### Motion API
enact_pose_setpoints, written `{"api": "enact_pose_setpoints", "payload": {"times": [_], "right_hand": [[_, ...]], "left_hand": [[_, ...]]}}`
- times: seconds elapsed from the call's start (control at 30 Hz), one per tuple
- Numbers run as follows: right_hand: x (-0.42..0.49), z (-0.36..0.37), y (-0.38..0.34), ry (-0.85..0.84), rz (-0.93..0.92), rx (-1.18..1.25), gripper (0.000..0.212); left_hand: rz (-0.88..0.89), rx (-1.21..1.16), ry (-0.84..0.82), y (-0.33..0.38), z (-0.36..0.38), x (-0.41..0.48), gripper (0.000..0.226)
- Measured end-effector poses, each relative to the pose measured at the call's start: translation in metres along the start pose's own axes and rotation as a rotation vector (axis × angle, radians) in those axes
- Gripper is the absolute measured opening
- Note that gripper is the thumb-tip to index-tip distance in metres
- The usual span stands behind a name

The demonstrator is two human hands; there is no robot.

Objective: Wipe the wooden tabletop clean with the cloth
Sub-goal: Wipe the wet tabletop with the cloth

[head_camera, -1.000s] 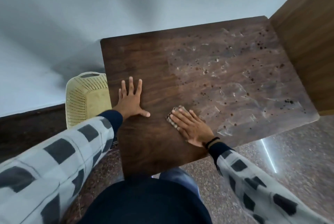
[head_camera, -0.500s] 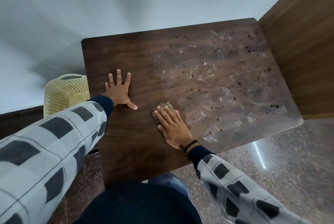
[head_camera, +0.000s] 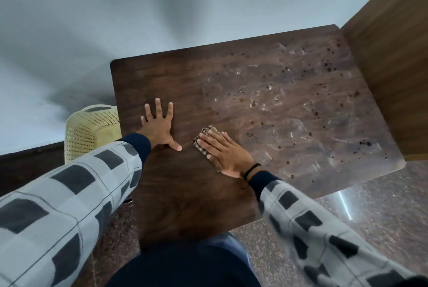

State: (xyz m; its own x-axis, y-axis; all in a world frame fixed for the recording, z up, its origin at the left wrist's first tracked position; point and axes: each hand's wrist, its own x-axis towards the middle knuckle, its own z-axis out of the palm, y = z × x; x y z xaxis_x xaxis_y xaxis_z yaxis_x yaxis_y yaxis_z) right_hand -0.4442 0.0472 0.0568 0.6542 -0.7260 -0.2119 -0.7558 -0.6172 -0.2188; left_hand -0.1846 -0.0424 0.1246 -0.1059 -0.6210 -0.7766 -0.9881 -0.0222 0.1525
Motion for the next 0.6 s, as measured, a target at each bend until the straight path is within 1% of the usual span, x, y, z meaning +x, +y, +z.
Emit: {"api": "enact_pose_setpoints", "payload": {"times": [0.03,0.07,0.1,0.17,0.2,0.23,0.27,0.37,0.43,0.47,0.6], "right_hand": [[0.004,-0.005,0.013,-0.027,-0.038,-0.029,0.059],[0.012,-0.01,0.025,-0.027,-0.009,-0.033,0.059],[0.021,-0.016,0.03,-0.01,0.086,0.001,0.058],[0.035,-0.021,0.02,0.068,0.341,0.113,0.056],[0.039,-0.02,0.009,0.102,0.424,0.165,0.056],[0.039,-0.016,-0.003,0.111,0.445,0.195,0.057],[0.035,-0.01,-0.012,0.101,0.394,0.18,0.057],[0.011,0.002,-0.01,0.046,0.113,0.037,0.058],[0.011,-0.004,0.008,0.026,0.029,-0.017,0.058],[0.017,-0.009,0.015,0.025,0.043,-0.026,0.058],[0.04,-0.02,0.004,0.041,0.276,0.095,0.057]], "left_hand": [[-0.001,0.001,0.0,0.0,0.0,0.0,0.156],[0.0,0.0,-0.005,0.0,0.0,0.001,0.156],[0.0,-0.005,-0.008,-0.001,-0.001,0.001,0.157],[0.005,-0.008,-0.001,-0.003,0.0,0.002,0.157],[0.009,-0.006,0.002,-0.004,0.0,0.003,0.157],[0.012,-0.002,0.003,-0.004,0.001,0.003,0.157],[0.014,0.0,0.006,-0.005,0.001,0.004,0.157],[0.016,0.005,0.005,-0.007,0.003,0.008,0.159],[0.014,0.008,0.001,-0.009,0.005,0.01,0.16],[0.012,0.011,0.001,-0.009,0.005,0.012,0.161],[0.008,0.019,0.002,-0.011,0.009,0.014,0.162]]}}
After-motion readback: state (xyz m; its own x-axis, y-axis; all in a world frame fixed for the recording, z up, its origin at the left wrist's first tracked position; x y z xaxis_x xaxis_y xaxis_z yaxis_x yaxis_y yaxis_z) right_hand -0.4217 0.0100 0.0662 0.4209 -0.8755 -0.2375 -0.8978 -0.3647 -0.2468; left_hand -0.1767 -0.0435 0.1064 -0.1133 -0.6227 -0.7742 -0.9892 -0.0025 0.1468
